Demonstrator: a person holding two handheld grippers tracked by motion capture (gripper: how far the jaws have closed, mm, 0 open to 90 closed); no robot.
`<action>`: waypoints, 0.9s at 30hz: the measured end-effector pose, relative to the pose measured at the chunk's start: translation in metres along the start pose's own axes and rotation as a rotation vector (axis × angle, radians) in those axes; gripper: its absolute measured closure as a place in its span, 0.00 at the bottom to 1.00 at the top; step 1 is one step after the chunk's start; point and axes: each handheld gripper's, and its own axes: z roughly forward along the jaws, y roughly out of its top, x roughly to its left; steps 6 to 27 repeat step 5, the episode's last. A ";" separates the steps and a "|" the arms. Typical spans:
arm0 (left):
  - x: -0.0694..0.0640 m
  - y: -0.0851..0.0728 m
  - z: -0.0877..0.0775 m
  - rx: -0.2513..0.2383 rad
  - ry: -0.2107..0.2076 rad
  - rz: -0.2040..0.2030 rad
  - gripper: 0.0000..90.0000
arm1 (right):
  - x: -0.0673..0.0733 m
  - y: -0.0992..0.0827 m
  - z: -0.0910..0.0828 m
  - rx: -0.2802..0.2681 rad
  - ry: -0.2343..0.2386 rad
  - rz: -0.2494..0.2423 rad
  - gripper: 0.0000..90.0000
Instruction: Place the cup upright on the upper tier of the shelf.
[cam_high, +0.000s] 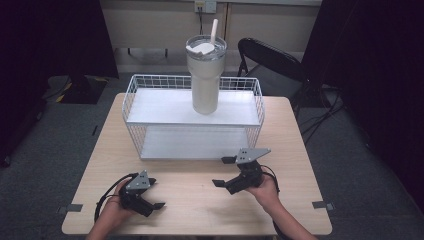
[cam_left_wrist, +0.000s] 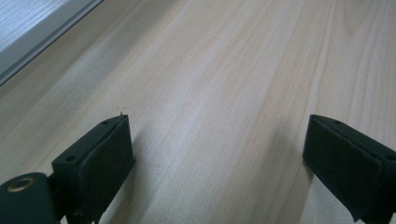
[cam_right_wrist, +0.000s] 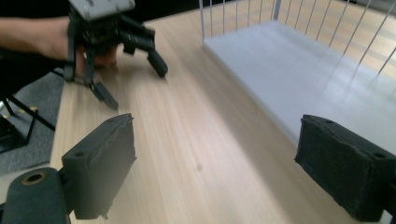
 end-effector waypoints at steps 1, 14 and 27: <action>0.000 0.000 0.000 0.000 0.000 0.000 0.09 | 0.000 -0.004 0.001 0.007 0.000 -0.001 0.12; 0.000 0.000 0.000 0.000 0.000 0.000 0.09 | 0.001 -0.019 0.006 0.045 -0.007 -0.004 0.12; 0.000 0.000 0.000 0.000 0.000 0.000 0.09 | 0.001 -0.019 0.006 0.045 -0.007 -0.004 0.12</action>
